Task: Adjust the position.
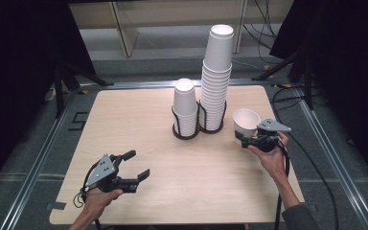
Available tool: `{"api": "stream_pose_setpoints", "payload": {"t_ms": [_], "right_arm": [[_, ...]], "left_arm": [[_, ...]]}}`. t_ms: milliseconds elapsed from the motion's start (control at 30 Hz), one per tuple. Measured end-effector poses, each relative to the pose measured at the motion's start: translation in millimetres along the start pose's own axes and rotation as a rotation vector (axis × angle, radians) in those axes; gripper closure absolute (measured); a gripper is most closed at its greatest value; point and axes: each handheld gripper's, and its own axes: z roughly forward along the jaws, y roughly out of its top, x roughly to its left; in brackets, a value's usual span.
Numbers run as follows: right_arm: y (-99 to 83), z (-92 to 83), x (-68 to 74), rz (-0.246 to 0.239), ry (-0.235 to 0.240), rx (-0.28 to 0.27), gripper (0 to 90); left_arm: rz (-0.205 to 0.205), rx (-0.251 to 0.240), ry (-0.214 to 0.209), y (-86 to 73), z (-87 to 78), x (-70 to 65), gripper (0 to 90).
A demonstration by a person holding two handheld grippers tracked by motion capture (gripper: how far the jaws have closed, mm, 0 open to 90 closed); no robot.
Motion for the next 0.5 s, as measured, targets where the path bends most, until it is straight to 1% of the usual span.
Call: {"api": "stream_pose_setpoints", "payload": {"t_ms": [33, 67, 100, 133, 200, 233, 267, 300, 333, 367, 400, 433, 467, 500], "right_arm": [[-0.5, 0.1, -1.5, -0.002, -0.012, -0.002, 22.1], [-1.7, 2.1, -3.6, -0.009, -0.016, -0.014, 22.1], [-2.7, 2.0, -2.3, 0.024, -0.023, 0.001, 22.1], [-3.3, 3.0, -3.4, 0.026, -0.03, 0.004, 22.0], [-5.3, 5.9, -9.0, -0.012, -0.045, -0.016, 22.0], [-5.9, 6.1, -9.6, -0.005, -0.054, -0.005, 22.1], [-7.2, 7.6, -11.0, -0.013, -0.062, -0.002, 22.0], [-8.1, 8.8, -11.8, -0.011, -0.061, -0.001, 22.0], [-8.9, 9.7, -12.4, 0.003, -0.062, 0.005, 22.0], [-9.8, 11.0, -13.6, 0.001, -0.061, 0.004, 22.0], [-10.9, 12.5, -15.6, -0.009, -0.07, 0.007, 22.0], [-11.4, 13.4, -16.3, -0.005, -0.063, 0.006, 22.0], [-11.9, 14.0, -16.8, 0.002, -0.062, 0.014, 21.9], [-12.6, 14.9, -17.3, -0.008, -0.074, 0.014, 21.9]], "left_arm": [[-0.002, 0.0, -0.001, 0.0, 0.1, 0.1, 14.5], [-0.003, 0.0, -0.001, 0.0, 0.2, 0.3, 14.5], [-0.002, -0.001, 0.0, 0.0, 0.2, 0.6, 14.5], [0.003, -0.001, 0.0, 0.1, 0.1, 1.0, 14.5], [0.004, -0.001, 0.001, 0.2, -0.1, 1.3, 14.5], [0.004, -0.002, 0.0, 0.1, 0.0, 1.2, 14.5], [0.003, -0.001, 0.0, 0.1, 0.2, 1.1, 14.5], [0.001, -0.016, -0.007, -0.5, 1.6, 1.2, 14.5], [-0.001, -0.028, -0.013, -1.0, 2.7, 1.2, 14.5], [-0.005, -0.024, -0.011, -1.1, 2.6, 0.8, 14.5], [-0.007, -0.024, -0.01, -1.3, 2.6, 0.7, 14.5], [-0.007, -0.023, -0.01, -1.5, 2.6, 0.8, 14.5], [-0.001, 0.001, 0.001, -0.8, 0.8, 0.7, 14.5], [-0.003, 0.003, 0.001, -1.0, 0.7, 0.6, 14.5]]}}
